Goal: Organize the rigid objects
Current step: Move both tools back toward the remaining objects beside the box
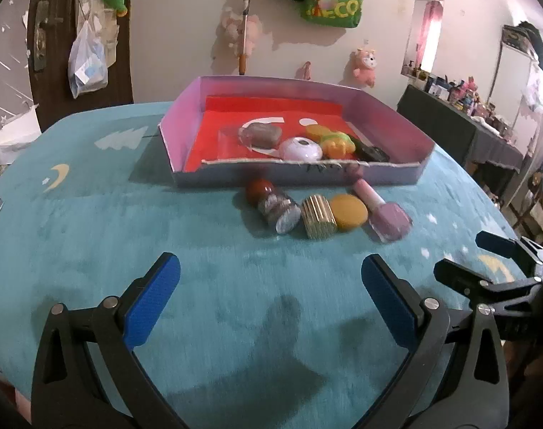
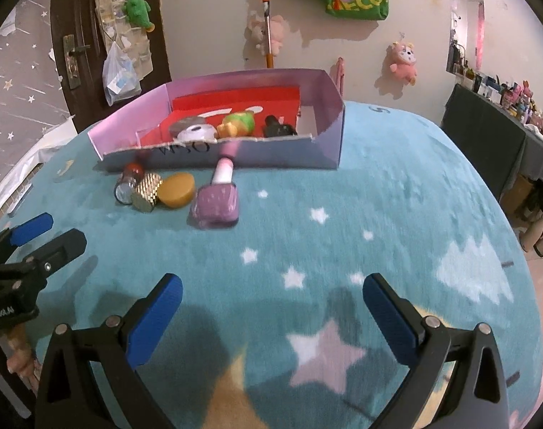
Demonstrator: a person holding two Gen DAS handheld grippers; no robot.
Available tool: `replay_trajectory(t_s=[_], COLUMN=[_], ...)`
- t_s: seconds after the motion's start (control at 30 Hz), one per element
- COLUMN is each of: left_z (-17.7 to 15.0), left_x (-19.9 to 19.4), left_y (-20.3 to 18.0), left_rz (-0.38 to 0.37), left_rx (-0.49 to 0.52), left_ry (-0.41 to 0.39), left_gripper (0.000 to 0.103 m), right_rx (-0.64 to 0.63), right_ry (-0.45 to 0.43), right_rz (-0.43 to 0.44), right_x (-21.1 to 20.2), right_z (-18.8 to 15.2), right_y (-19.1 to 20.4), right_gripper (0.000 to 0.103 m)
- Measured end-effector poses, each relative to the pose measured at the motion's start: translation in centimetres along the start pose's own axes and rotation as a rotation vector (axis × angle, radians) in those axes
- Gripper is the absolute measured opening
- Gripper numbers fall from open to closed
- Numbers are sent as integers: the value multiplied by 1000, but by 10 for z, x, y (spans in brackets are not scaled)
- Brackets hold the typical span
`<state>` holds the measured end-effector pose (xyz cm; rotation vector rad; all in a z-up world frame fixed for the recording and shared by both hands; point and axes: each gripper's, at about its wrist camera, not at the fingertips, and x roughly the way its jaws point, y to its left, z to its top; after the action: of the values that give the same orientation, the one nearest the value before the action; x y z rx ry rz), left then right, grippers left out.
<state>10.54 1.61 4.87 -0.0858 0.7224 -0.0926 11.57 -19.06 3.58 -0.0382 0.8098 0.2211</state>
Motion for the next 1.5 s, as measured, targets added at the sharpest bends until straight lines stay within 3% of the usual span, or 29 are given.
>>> replay_trajectory(t_s=[0.47, 0.73, 1.0, 1.2, 1.37, 1.5], left_z=[46, 52, 46, 46, 52, 50], left_x=[47, 77, 68, 51, 46, 58], left_y=[18, 20, 28, 37, 36, 27], left_rz=[32, 73, 63, 159, 85, 107], left_rx=[-42, -41, -7, 72, 32, 68], left_ry=[117, 198, 159, 142, 144, 156], left_gripper=[103, 103, 103, 103, 103, 103], right_rx=[-25, -12, -28, -38, -36, -37], right_ry=[64, 107, 140, 141, 139, 139], right_rz=[30, 61, 61, 61, 68, 71], right_x=[39, 57, 68, 68, 69, 67], right_z=[45, 53, 51, 51, 51, 51], right_y=[6, 3, 6, 9, 9, 9], right_gripper=[103, 103, 103, 103, 103, 103])
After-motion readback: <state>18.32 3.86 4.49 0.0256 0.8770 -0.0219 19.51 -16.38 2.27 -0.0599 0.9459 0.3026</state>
